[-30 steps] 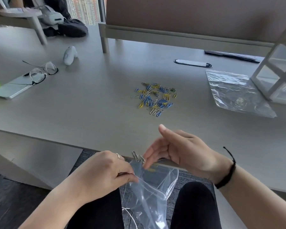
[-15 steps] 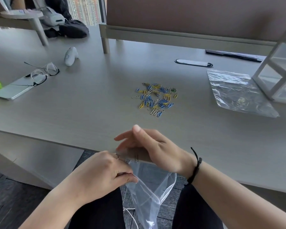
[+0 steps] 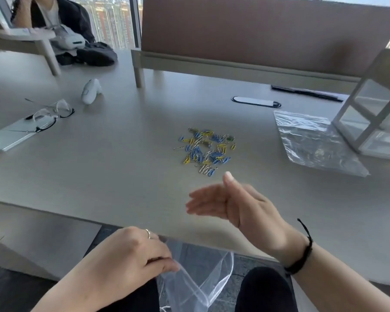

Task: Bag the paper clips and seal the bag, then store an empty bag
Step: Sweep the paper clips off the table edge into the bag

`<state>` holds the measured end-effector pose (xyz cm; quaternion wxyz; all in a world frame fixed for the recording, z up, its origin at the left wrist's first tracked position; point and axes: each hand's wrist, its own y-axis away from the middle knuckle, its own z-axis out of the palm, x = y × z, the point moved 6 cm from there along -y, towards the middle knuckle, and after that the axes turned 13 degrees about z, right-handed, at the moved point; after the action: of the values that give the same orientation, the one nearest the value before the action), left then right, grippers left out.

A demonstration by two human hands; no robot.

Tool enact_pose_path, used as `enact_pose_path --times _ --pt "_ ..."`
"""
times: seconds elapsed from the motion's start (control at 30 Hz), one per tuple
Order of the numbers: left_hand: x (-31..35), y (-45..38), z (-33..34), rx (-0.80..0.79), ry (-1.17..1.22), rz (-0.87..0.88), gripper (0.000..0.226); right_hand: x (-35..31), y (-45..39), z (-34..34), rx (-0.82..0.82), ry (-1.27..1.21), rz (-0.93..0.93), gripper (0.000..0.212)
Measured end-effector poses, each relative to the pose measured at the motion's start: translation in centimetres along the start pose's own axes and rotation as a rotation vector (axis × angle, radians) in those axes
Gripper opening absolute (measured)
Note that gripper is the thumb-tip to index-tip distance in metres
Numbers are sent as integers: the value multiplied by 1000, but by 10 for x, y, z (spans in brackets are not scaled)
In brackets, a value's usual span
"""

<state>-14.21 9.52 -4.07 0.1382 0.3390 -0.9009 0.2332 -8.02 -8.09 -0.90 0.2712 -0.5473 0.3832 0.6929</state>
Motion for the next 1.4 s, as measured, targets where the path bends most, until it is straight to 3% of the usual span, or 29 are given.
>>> enact_pose_path --times 0.07,0.13,0.23,0.43,0.67,1.03,1.2,1.3,1.4 --pt "-1 0 -2 11 -20 -5 38 -19 -17 -41 372 100 -102 51" --pt "-1 -1 -4 -3 -39 -3 37 -33 -35 -80 678 406 -130 39" --pt "-1 0 -5 -32 -57 -15 37 -33 -70 -122 811 794 64 49" --pt "-7 0 -11 -43 -117 -39 37 -26 -121 -138 730 1126 214 78" --pt "-7 1 -9 -61 -57 -57 42 -21 -81 -95 567 1037 43 44" --pt "-1 0 -9 -78 55 -98 45 6 -12 -21 257 1039 -104 55" --pt "-1 0 -9 -64 75 -101 44 9 1 -1 158 665 -62 50" --pt "0 -1 -10 -46 77 -98 44 3 -17 -12 315 323 -10 53" --pt "1 -1 -11 -36 89 -96 42 -1 -37 -8 368 237 19 51"
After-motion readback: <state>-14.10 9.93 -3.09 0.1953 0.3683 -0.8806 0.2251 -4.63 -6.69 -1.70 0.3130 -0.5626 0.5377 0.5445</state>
